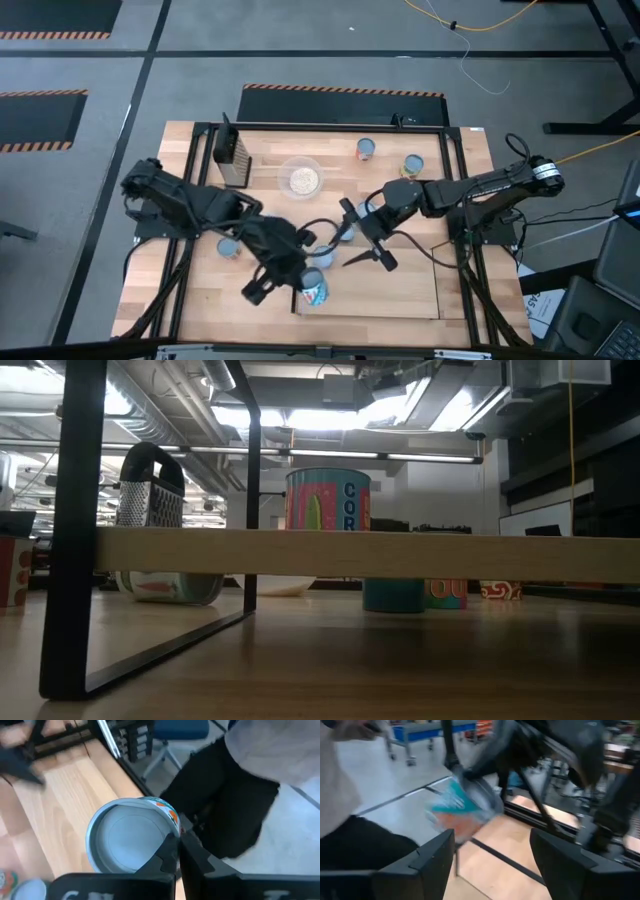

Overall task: Pick and place cans onto a shelf
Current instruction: Put the canned carrot on the shelf

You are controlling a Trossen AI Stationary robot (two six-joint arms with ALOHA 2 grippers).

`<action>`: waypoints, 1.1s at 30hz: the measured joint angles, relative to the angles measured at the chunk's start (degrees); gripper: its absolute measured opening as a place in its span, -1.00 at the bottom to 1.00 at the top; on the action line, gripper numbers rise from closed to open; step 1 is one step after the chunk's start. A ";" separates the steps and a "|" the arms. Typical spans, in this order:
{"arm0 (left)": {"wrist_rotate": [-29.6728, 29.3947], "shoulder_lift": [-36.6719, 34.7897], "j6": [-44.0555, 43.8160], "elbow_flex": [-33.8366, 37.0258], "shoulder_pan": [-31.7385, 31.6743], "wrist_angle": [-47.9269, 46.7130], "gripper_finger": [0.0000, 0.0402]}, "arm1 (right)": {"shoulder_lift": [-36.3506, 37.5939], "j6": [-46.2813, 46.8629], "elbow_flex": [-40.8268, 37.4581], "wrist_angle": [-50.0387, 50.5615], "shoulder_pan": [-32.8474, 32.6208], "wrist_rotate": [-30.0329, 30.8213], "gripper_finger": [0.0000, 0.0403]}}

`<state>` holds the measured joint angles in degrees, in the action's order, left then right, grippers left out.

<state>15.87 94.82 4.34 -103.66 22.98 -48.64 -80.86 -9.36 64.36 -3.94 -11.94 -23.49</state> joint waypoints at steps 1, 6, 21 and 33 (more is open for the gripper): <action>0.89 0.72 0.95 -0.04 -0.83 0.78 -1.00 | 0.00 0.02 0.00 -0.17 0.00 -0.78 0.30; 5.61 3.49 5.53 -0.05 -4.29 3.02 -1.00 | 0.00 0.23 0.00 -0.14 0.02 -2.18 0.22; 8.11 6.56 12.64 -0.04 -8.17 4.95 -1.00 | 0.00 0.28 0.02 7.47 -0.18 -4.78 0.09; 7.63 6.54 12.87 -0.04 -8.50 5.30 -1.00 | 0.00 0.02 0.02 8.13 -2.14 -4.74 0.01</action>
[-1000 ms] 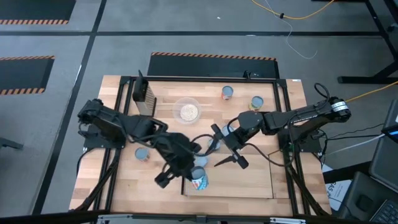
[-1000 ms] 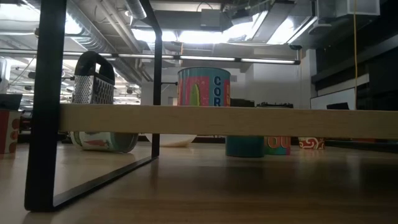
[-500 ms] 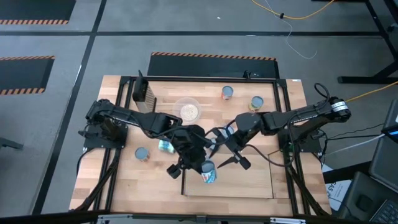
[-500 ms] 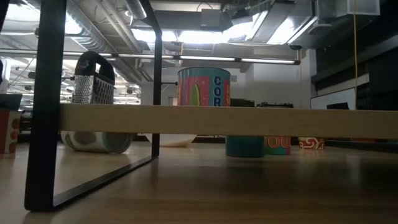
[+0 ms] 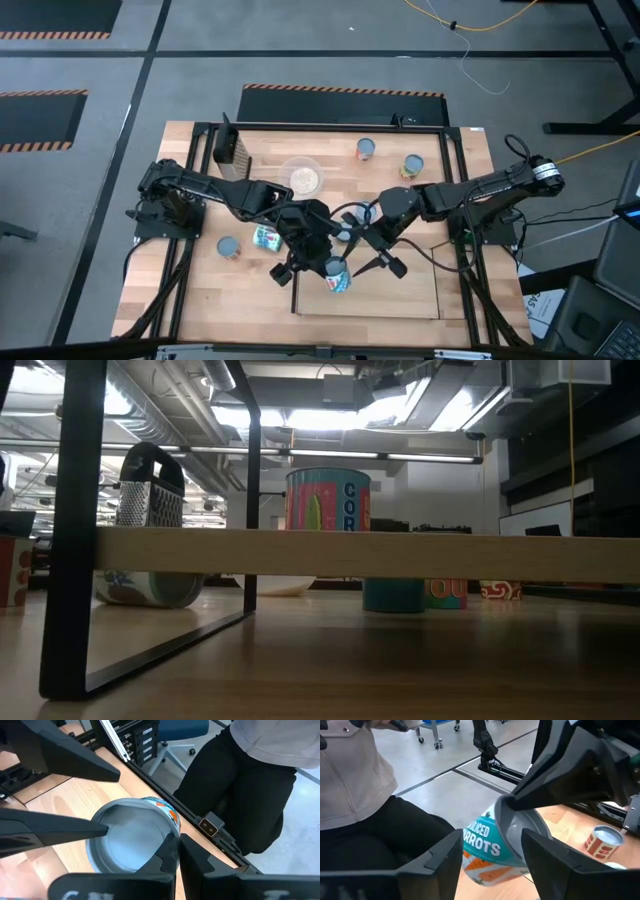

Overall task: Pick and place cans onto a shelf
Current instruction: Put the canned carrot on the shelf

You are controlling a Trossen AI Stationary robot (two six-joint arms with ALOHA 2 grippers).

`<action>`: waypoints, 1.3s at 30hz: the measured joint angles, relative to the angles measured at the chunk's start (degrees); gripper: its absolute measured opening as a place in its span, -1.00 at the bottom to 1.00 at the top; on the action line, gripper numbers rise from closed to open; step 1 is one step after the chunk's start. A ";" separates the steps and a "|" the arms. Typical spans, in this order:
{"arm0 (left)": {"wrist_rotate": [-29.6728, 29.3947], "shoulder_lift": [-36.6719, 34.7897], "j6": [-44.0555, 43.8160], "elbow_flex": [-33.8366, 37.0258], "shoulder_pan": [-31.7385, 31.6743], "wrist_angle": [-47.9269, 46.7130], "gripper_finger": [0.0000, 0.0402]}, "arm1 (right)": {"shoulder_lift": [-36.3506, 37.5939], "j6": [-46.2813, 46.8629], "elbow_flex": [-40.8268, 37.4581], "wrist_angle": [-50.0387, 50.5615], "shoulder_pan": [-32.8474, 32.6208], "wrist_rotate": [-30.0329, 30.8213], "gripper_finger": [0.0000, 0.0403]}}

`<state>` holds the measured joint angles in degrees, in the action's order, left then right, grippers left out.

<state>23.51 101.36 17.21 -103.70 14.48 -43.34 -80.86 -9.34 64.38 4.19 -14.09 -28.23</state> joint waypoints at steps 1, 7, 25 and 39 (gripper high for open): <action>0.06 0.00 0.00 0.00 0.00 0.13 -1.00 | 0.00 0.00 0.00 0.10 -0.02 0.04 -0.01; 1.05 0.00 0.00 0.00 -0.04 0.14 -1.00 | -0.02 -0.18 0.00 1.01 -0.02 0.06 -0.09; 1.76 0.00 1.42 0.02 -0.39 0.38 -1.00 | -0.15 -3.35 0.02 2.79 -0.02 0.17 -0.21; 3.05 0.00 4.48 0.02 -0.37 0.48 -1.00 | -0.15 -4.14 0.02 2.85 -0.02 -0.84 -0.21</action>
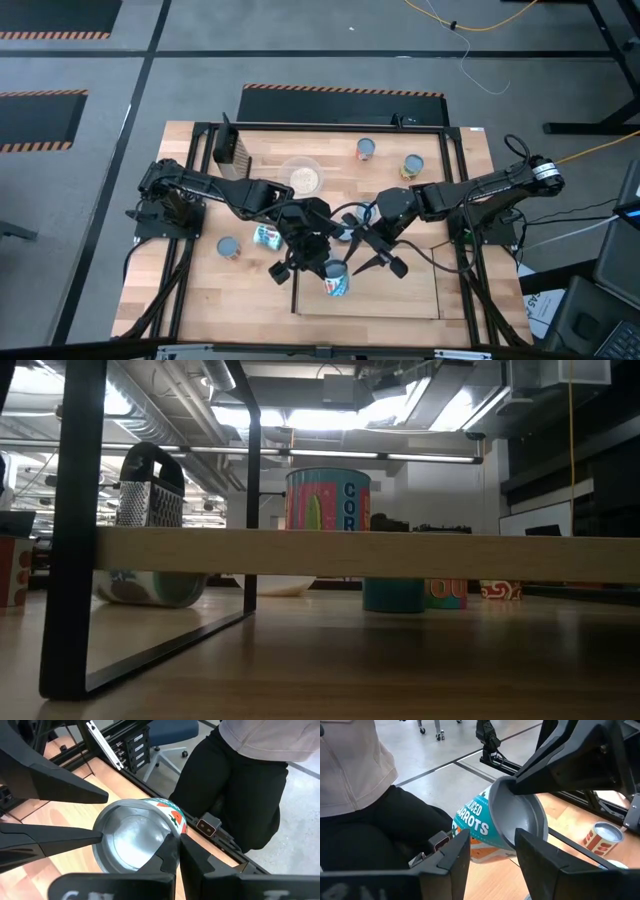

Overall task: Pick and place cans onto a shelf
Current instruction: Put the canned carrot on the shelf

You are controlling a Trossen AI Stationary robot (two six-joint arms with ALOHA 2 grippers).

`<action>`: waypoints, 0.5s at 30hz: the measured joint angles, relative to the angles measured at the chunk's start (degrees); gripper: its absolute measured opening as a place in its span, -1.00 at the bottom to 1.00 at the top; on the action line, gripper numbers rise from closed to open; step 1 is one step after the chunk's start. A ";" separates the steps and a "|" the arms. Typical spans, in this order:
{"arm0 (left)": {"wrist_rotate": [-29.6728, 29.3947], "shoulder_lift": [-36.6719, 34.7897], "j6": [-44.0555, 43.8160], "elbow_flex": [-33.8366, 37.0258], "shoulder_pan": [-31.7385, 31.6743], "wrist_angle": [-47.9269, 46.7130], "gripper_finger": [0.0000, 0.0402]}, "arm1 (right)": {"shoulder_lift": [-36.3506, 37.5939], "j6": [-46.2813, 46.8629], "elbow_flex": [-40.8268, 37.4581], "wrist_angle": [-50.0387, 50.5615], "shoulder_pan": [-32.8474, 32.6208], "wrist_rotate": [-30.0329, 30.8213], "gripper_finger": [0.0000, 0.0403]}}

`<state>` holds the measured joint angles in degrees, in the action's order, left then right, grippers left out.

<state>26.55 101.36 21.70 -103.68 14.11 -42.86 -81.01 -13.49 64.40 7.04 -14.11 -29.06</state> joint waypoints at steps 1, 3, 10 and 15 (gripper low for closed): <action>0.02 0.00 0.04 0.00 0.07 0.05 -1.00 | 0.00 -0.47 0.00 0.08 0.00 -0.12 -0.21; -0.01 0.00 0.07 0.00 0.26 0.17 -1.00 | 0.00 -1.96 0.00 0.34 0.00 -0.51 -0.21; 1.61 0.11 0.56 -0.07 0.79 0.34 -1.00 | -0.11 -3.88 -0.03 1.77 -0.29 -2.77 -0.21; 3.61 1.57 0.51 -0.11 0.69 0.69 -1.00 | -0.11 -6.79 -0.03 1.30 -1.02 -2.27 -0.21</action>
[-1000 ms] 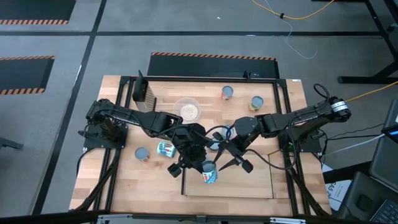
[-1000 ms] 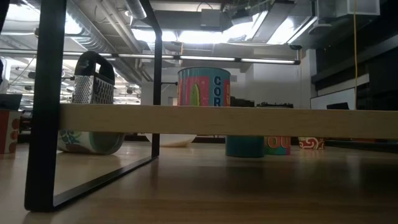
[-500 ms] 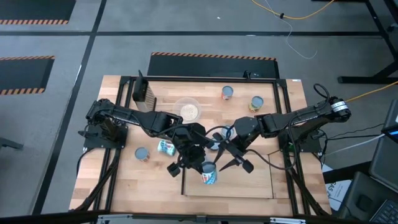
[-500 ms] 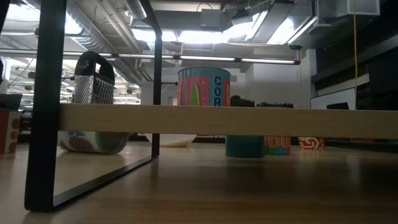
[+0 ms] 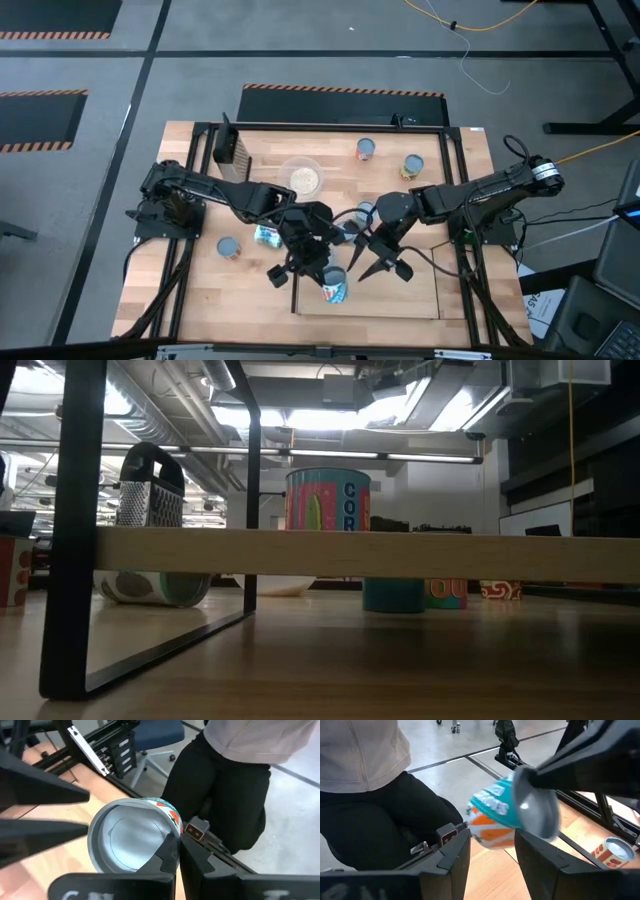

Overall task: Pick and place cans onto a shelf
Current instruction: Put the canned carrot on the shelf

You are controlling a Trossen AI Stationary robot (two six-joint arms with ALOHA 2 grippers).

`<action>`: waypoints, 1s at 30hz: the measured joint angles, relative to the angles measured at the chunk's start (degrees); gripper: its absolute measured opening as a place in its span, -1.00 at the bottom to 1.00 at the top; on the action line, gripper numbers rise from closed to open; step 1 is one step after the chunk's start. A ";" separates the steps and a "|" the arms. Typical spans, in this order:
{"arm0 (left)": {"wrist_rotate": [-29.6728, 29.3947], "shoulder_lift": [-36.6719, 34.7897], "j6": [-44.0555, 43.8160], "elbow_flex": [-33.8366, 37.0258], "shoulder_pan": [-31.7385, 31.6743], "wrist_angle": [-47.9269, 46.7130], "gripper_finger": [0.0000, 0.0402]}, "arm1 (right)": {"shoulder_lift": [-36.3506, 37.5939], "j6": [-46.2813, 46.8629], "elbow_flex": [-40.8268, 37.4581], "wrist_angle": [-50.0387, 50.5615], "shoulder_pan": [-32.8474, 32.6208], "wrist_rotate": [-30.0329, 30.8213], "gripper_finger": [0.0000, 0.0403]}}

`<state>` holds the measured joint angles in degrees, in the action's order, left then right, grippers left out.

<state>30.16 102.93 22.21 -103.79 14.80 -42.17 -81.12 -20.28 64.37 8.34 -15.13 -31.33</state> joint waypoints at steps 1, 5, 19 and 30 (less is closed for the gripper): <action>-0.03 0.27 -0.14 0.07 0.01 -0.48 -1.00 | 0.00 0.05 0.00 -0.01 -0.08 0.00 -0.21; 1.41 1.00 -0.85 -0.04 0.05 -0.12 -1.00 | 0.02 0.42 0.01 0.48 -0.14 -0.27 -0.21; -2.26 5.20 -0.48 -0.02 0.59 -0.73 -1.00 | 4.14 2.16 -0.04 7.66 -1.09 -5.80 -0.21; -7.43 10.95 -0.90 0.14 2.22 -3.55 -1.00 | 16.16 2.17 -0.04 18.36 -3.99 1.50 -0.21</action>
<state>22.73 113.88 21.31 -103.64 17.03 -45.71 -64.96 -18.11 64.34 26.70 -19.11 -29.83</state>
